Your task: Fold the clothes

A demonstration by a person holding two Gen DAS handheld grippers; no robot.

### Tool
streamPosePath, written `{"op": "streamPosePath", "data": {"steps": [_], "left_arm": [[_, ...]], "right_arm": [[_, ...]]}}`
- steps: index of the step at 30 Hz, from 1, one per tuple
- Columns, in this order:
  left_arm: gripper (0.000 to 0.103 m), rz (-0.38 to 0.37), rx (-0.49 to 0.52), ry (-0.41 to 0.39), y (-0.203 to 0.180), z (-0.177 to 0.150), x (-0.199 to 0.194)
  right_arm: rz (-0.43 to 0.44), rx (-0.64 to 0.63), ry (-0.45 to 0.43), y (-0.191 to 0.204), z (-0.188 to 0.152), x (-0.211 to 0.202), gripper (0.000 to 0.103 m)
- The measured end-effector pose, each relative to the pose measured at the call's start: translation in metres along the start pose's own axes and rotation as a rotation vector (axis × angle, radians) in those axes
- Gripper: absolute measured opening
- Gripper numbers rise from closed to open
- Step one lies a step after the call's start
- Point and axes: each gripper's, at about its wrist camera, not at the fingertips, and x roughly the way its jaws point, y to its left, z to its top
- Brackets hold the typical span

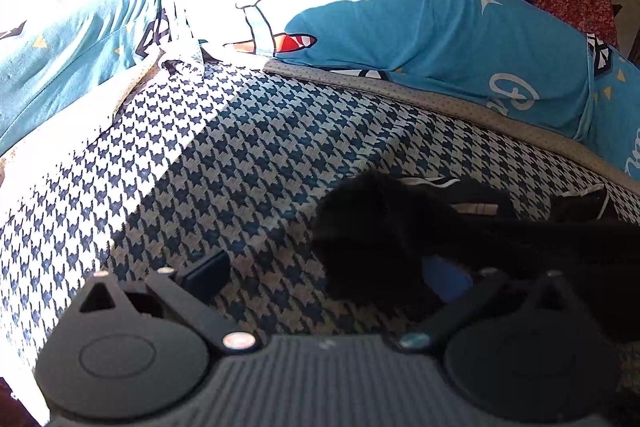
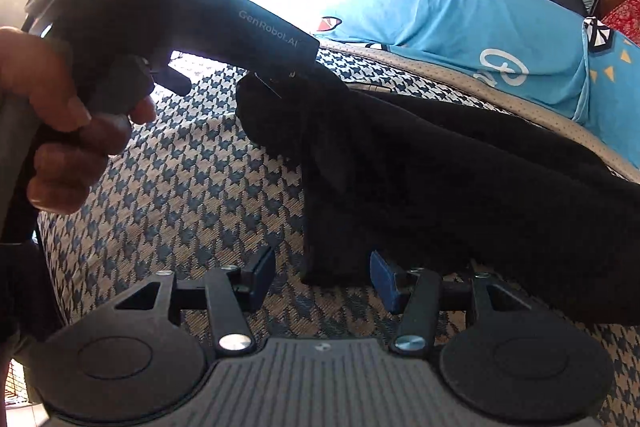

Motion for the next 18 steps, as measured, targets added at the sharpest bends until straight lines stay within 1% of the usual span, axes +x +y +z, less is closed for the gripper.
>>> {"op": "streamPosePath", "data": {"steps": [3, 6, 7, 11, 13, 14, 16, 18], "left_arm": [[0.103, -0.002, 0.0, 0.003, 0.001, 0.0, 0.0], [0.103, -0.007, -0.001, 0.009, 0.002, 0.001, 0.0], [0.103, -0.008, -0.001, 0.01, 0.002, 0.001, 0.0], [0.103, -0.013, -0.004, 0.007, 0.004, 0.002, -0.002], [0.103, -0.015, -0.006, 0.006, 0.004, 0.002, -0.003], [0.103, -0.015, -0.007, 0.004, 0.005, 0.002, -0.004], [0.103, -0.015, -0.009, -0.004, 0.007, 0.003, -0.007], [0.103, -0.015, -0.012, -0.02, 0.011, 0.004, -0.011]], "right_arm": [[-0.003, 0.005, 0.014, -0.001, 0.001, 0.008, 0.052], [-0.03, -0.035, 0.018, 0.005, 0.001, 0.016, 0.052], [-0.043, -0.056, 0.024, 0.007, -0.001, 0.018, 0.05], [-0.066, -0.111, 0.021, 0.012, -0.004, 0.024, 0.035], [-0.075, -0.14, 0.013, 0.015, -0.004, 0.024, 0.02], [-0.079, -0.141, 0.012, 0.016, -0.004, 0.025, 0.017], [-0.091, -0.135, 0.01, 0.016, -0.003, 0.026, 0.007], [-0.094, -0.12, 0.008, 0.014, -0.001, 0.024, 0.006]]}}
